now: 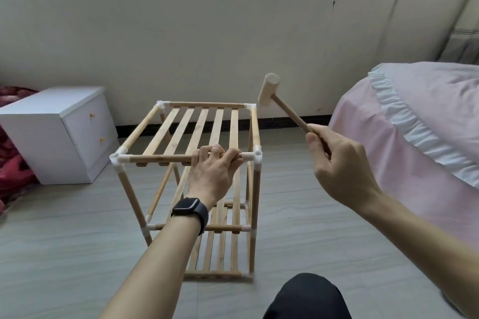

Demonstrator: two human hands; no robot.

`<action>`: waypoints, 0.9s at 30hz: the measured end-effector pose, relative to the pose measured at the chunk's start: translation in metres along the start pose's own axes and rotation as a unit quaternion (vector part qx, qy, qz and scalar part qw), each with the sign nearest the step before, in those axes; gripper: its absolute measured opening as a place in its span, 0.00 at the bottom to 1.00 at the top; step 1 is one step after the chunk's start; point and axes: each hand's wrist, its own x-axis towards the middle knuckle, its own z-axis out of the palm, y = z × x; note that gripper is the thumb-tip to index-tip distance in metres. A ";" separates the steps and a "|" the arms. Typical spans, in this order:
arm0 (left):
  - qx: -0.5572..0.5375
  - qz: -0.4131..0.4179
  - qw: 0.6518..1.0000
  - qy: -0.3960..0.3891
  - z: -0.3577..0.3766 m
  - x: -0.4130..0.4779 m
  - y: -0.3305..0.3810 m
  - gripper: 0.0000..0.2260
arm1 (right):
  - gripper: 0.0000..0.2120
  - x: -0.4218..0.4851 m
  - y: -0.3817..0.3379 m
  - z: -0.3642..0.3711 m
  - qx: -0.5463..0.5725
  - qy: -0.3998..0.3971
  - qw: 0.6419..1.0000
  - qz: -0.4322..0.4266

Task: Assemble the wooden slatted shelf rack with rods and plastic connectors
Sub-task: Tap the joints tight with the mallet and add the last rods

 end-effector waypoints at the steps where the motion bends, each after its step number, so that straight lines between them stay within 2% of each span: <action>1: 0.000 0.000 1.000 -0.001 0.000 0.000 0.000 0.23 | 0.09 -0.003 0.000 0.003 -0.011 -0.043 0.999 0.003; 3: 0.001 0.000 1.000 -0.001 0.000 -0.001 -0.001 0.23 | 0.10 -0.008 0.004 0.007 -0.060 -0.191 0.979 0.036; 4: 0.003 0.000 1.000 -0.001 0.000 0.000 0.000 0.23 | 0.10 -0.007 0.007 0.007 -0.065 -0.203 0.976 0.048; 8: 0.008 0.004 1.000 0.007 0.003 0.000 -0.002 0.19 | 0.09 -0.005 0.003 0.005 0.011 -0.029 0.999 0.036; 9: 0.007 0.004 1.000 0.010 0.004 0.000 -0.002 0.17 | 0.09 -0.006 0.001 0.006 0.003 -0.038 0.999 0.030; 11: 0.008 0.004 1.000 0.012 0.006 0.000 -0.003 0.15 | 0.10 -0.009 0.003 0.011 -0.042 -0.184 0.981 0.055; 12: 0.008 0.004 1.000 0.014 0.007 0.000 -0.003 0.14 | 0.11 -0.008 0.004 0.009 -0.055 -0.221 0.972 0.066; 13: 0.009 0.004 1.000 0.016 0.007 0.000 -0.002 0.14 | 0.10 -0.006 0.006 0.006 -0.052 -0.208 0.974 0.073; 16: 0.012 0.004 1.000 0.020 0.008 0.000 -0.003 0.14 | 0.08 -0.005 0.000 0.003 0.021 -0.065 0.996 0.050; 17: 0.009 0.004 1.000 0.021 0.008 -0.001 -0.003 0.14 | 0.08 -0.006 -0.002 0.004 0.018 -0.067 0.997 0.040; 19: 0.006 0.003 1.000 0.022 0.008 -0.001 -0.003 0.14 | 0.10 -0.010 0.001 0.010 -0.034 -0.185 0.980 0.061; 20: 0.006 0.003 1.000 0.020 0.008 -0.001 -0.002 0.15 | 0.11 -0.011 0.003 0.010 -0.052 -0.215 0.972 0.077; 21: 0.009 0.003 1.000 0.016 0.008 -0.001 -0.001 0.15 | 0.11 -0.011 0.006 0.009 -0.052 -0.203 0.974 0.091; 24: 0.017 0.001 1.000 0.013 0.006 0.000 -0.001 0.18 | 0.07 -0.016 0.006 0.008 0.032 -0.096 0.991 0.084; 25: 0.018 0.000 1.000 0.012 0.005 0.000 -0.001 0.19 | 0.07 -0.018 0.005 0.010 0.039 -0.106 0.990 0.079; 27: 0.019 0.000 1.000 0.007 0.004 0.000 0.000 0.19 | 0.09 -0.020 0.005 0.014 -0.003 -0.194 0.977 0.089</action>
